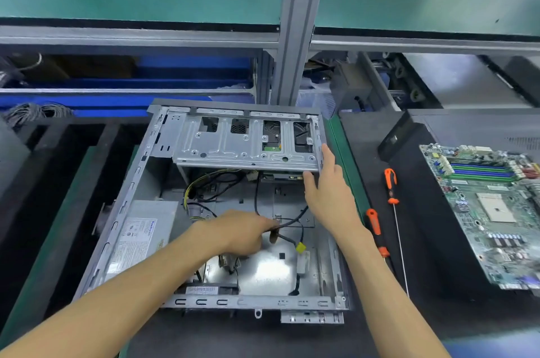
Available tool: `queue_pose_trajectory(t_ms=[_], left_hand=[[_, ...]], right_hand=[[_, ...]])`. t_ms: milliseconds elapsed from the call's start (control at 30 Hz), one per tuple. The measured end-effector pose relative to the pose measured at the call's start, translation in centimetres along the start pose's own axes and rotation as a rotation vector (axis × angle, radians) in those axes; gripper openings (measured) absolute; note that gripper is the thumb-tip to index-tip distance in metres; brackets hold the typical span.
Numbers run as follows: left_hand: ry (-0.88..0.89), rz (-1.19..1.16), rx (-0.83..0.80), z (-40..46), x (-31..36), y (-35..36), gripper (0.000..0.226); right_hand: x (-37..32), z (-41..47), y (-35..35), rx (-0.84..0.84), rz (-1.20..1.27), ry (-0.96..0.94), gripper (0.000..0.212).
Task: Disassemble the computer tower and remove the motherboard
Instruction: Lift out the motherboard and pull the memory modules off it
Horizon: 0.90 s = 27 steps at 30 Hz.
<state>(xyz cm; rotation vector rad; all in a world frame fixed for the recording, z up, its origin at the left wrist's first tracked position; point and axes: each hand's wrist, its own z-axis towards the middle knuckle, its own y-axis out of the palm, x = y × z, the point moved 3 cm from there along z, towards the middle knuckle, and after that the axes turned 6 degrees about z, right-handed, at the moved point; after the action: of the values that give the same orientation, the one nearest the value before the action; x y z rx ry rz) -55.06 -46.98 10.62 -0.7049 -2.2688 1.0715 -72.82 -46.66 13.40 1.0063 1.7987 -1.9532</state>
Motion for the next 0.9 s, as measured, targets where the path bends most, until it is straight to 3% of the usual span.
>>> queue_pose_trajectory(t_ms=[100, 233, 333, 433, 500, 633, 667, 733, 767, 900], left_hand=[[-0.170, 0.070, -0.009, 0.2, -2.5, 0.3, 0.062], [-0.517, 0.305, 0.242, 0.4, -5.7, -1.0, 0.091], [-0.635, 0.199, 0.279, 1.1, -7.6, -1.1, 0.102], [-0.572, -0.031, 0.120, 2.0, -8.0, -1.2, 0.097], [-0.465, -0.051, 0.134, 2.3, -7.2, -1.3, 0.091], [-0.362, -0.146, 0.165, 1.7, -5.3, -1.2, 0.099], [-0.339, -0.143, 0.135, 1.4, -4.9, -0.9, 0.090], [-0.286, -0.147, 0.116, 0.7, -4.4, -0.3, 0.045], [-0.269, -0.168, 0.121, 0.3, -4.3, -0.1, 0.033], [-0.205, -0.282, 0.183, -1.5, -4.6, -1.1, 0.035]], right_hand=[[0.0, 0.0, -0.1, 0.001, 0.018, -0.008, 0.067], [-0.1, -0.1, -0.2, 0.007, 0.017, -0.014, 0.067], [-0.2, -0.2, -0.3, 0.007, 0.013, -0.016, 0.066], [-0.2, -0.1, -0.3, 0.003, 0.014, -0.007, 0.066], [-0.2, -0.1, -0.3, 0.002, 0.017, -0.013, 0.066], [-0.2, -0.1, -0.3, 0.003, 0.032, -0.012, 0.067], [-0.2, -0.1, -0.3, 0.002, 0.038, -0.013, 0.067], [-0.3, -0.1, -0.3, 0.001, 0.052, -0.015, 0.067], [-0.3, -0.1, -0.4, 0.005, 0.055, -0.018, 0.067], [-0.3, -0.1, -0.4, 0.006, 0.065, -0.023, 0.066]])
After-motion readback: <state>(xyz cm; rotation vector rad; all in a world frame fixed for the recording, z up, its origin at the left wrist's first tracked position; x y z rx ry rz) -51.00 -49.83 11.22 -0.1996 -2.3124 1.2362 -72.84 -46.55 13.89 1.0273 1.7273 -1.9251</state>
